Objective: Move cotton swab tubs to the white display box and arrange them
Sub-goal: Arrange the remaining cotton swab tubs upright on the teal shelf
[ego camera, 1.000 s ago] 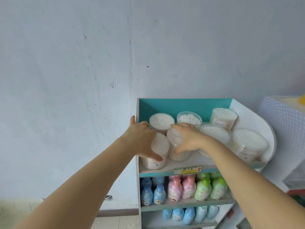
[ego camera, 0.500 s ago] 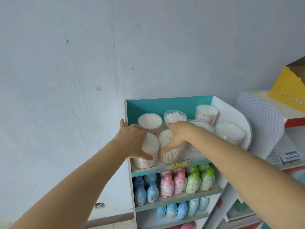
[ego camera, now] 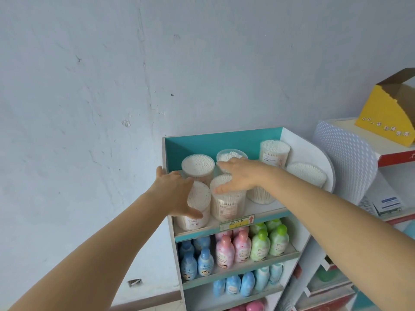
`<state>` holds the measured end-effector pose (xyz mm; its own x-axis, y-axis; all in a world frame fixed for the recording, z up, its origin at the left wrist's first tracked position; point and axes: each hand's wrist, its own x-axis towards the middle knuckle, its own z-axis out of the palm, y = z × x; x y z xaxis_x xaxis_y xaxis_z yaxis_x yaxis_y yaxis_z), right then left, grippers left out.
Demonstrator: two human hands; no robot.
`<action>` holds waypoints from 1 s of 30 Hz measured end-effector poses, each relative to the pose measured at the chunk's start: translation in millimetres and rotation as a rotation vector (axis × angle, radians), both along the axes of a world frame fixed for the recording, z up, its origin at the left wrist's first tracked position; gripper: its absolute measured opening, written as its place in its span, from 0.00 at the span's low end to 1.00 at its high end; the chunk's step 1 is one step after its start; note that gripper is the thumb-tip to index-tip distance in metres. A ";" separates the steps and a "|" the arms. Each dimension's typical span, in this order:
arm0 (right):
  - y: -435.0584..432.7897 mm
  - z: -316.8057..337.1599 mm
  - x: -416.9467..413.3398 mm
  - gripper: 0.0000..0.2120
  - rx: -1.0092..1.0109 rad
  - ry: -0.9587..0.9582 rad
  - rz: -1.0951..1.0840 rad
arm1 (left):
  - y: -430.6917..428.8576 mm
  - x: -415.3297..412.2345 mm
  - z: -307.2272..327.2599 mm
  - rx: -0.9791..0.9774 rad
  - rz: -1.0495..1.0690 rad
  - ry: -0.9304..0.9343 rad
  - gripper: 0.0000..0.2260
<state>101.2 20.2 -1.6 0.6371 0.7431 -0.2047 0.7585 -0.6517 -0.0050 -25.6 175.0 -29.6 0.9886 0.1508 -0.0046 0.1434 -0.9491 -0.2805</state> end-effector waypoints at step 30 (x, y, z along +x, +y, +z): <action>-44.5 -28.8 -0.7 0.31 1.435 1.492 -0.094 | -31.5 13.3 28.9 -1.087 -0.096 -0.500 0.46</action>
<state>100.6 -24.3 -30.4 0.6046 0.7923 0.0817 -0.3358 0.3465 -0.8759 -12.3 143.5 -0.7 0.9243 0.2314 0.3036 -0.0762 -0.6675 0.7407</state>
